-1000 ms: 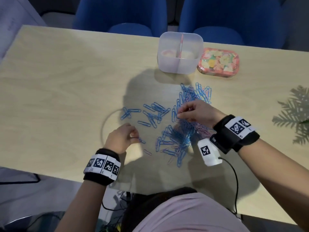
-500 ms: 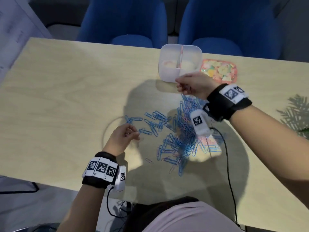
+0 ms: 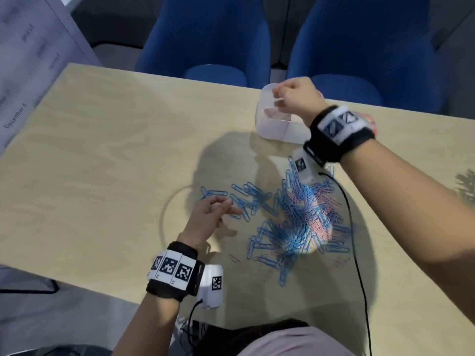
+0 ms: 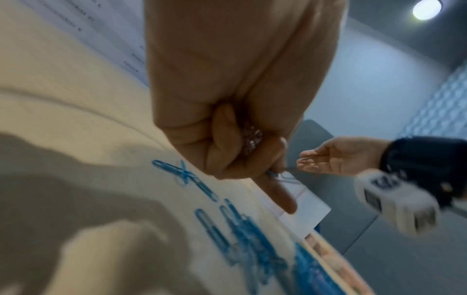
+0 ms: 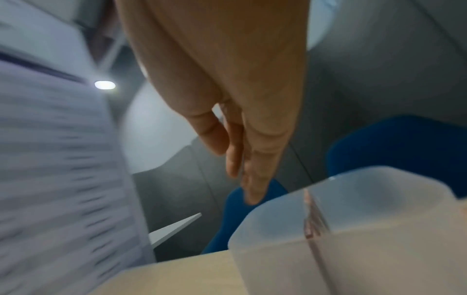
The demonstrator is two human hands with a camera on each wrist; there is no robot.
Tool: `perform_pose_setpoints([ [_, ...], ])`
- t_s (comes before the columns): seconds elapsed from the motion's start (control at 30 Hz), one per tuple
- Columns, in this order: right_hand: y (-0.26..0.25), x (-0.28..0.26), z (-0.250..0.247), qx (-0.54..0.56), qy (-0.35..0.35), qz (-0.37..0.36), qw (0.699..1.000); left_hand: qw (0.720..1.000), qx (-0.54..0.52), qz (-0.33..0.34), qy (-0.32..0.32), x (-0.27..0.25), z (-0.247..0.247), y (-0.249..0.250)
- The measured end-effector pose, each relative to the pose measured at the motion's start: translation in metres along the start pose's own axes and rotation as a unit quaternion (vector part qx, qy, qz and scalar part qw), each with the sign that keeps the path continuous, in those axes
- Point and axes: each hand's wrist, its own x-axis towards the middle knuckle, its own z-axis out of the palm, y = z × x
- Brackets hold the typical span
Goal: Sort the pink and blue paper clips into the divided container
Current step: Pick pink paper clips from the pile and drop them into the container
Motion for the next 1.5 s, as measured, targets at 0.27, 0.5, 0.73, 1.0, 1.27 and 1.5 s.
perform_pose_setpoints([
  [0.27,0.088,-0.13,0.036,-0.028,-0.31,-0.012,0.95,0.995,-0.089,0.034,0.015,0.006,0.036,0.034],
  [0.5,0.097,-0.15,0.033,0.095,-0.173,0.01,0.98,0.991,0.027,0.122,0.051,0.013,0.042,0.031],
  [0.73,0.099,-0.146,0.002,0.006,-0.12,-0.05,0.991,0.947,0.272,0.164,-0.04,0.02,0.036,0.025],
  [1.0,0.118,-0.15,-0.02,-0.055,-0.081,-0.064,0.993,0.94,0.309,0.143,0.002,0.08,0.058,0.102],
  [1.27,0.127,-0.16,-0.033,-0.003,-0.029,-0.023,0.999,0.829,0.527,0.184,-0.028,0.162,0.105,0.159],
  [1.5,0.119,-0.16,-0.031,0.091,-0.023,-0.02,0.995,0.843,0.449,0.29,0.053,0.087,0.102,0.121],
])
